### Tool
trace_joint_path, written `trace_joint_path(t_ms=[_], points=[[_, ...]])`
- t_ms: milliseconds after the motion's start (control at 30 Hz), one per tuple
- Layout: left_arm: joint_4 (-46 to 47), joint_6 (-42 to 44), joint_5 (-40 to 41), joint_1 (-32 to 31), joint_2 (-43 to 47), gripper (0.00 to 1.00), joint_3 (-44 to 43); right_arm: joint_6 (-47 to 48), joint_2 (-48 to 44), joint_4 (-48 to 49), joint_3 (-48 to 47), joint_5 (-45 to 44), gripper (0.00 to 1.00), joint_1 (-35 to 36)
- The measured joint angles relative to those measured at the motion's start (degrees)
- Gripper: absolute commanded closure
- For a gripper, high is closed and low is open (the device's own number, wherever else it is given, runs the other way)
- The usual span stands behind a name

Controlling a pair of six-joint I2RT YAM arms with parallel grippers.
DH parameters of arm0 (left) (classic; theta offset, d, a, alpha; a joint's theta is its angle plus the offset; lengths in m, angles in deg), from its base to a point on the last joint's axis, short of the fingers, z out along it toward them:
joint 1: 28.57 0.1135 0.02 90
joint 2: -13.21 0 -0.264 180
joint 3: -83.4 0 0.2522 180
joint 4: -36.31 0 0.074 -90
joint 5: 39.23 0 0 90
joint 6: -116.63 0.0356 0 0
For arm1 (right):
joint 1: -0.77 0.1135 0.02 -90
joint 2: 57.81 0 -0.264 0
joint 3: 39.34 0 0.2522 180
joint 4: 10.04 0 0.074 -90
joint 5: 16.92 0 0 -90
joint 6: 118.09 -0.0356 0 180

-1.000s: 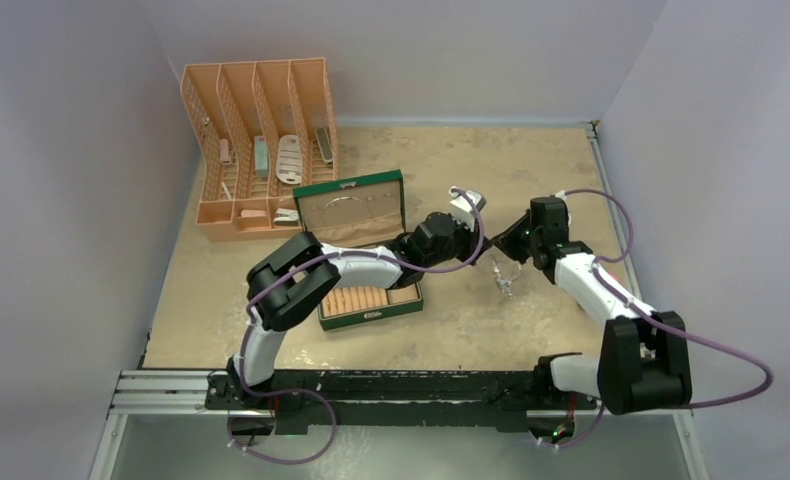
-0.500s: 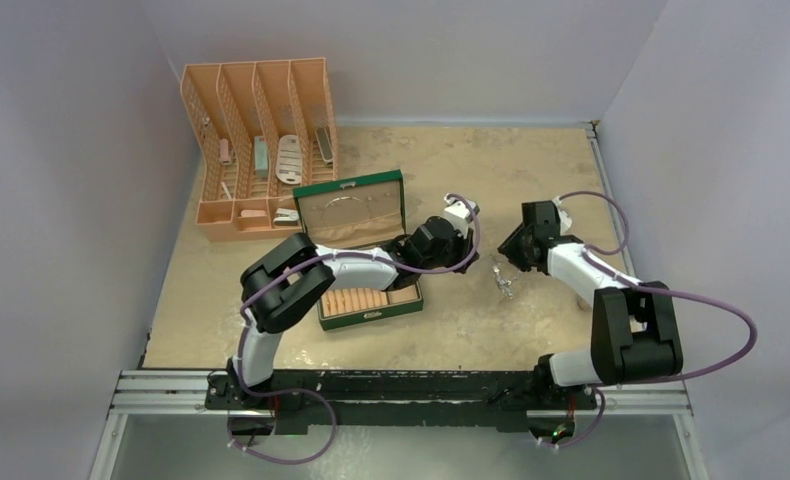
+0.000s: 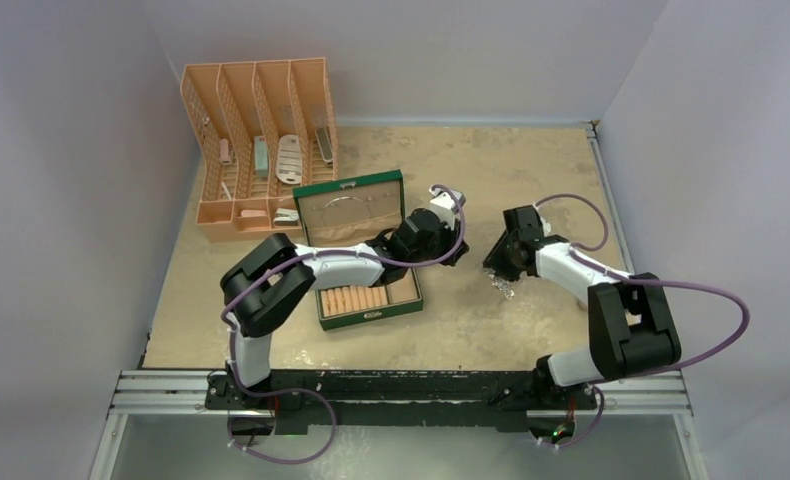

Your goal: Organize the mixed jewelry

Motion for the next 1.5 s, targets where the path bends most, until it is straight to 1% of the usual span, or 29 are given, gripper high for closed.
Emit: trace_joint_path(t_ms=[333, 433, 567, 633, 733, 933, 1033, 1233, 1500], points=[[-0.2, 0.04, 0.0, 1.75, 2.27, 0.89, 2.97, -3.56, -3.78, -4.15, 2.64, 2.49, 0.64, 9.42], [-0.22, 0.04, 0.0, 2.36, 2.89, 0.88, 3.23, -4.39, -4.74, -6.21, 3.06, 2.71, 0.65, 10.75], [-0.09, 0.0, -0.09, 2.75, 3.63, 0.88, 3.26, -4.7, -3.32, -9.77, 0.94, -0.57, 0.67, 10.84], [-0.13, 0.0, -0.28, 2.75, 3.74, 0.88, 3.26, -4.07, -0.85, -11.91, -1.84, -3.43, 0.69, 10.82], [-0.31, 0.0, -0.42, 2.75, 3.74, 0.88, 3.26, -2.62, 2.34, -14.25, -6.43, -7.58, 0.69, 10.82], [-0.37, 0.0, -0.44, 2.75, 4.15, 0.88, 3.34, -0.2, 2.6, -16.17, -10.8, -13.57, 0.7, 10.6], [-0.35, 0.0, -0.61, 2.75, 4.28, 0.88, 3.37, 1.88, 3.17, -16.44, -10.86, -14.56, 0.7, 10.25], [-0.39, 0.0, -1.22, 2.75, 4.31, 0.88, 3.37, 6.99, 8.13, -17.38, -11.13, -13.97, 0.7, 10.01], [-0.42, 0.0, -1.51, 2.86, 4.31, 0.88, 3.37, 9.42, 8.11, -17.42, -11.28, -10.51, 0.7, 10.01]])
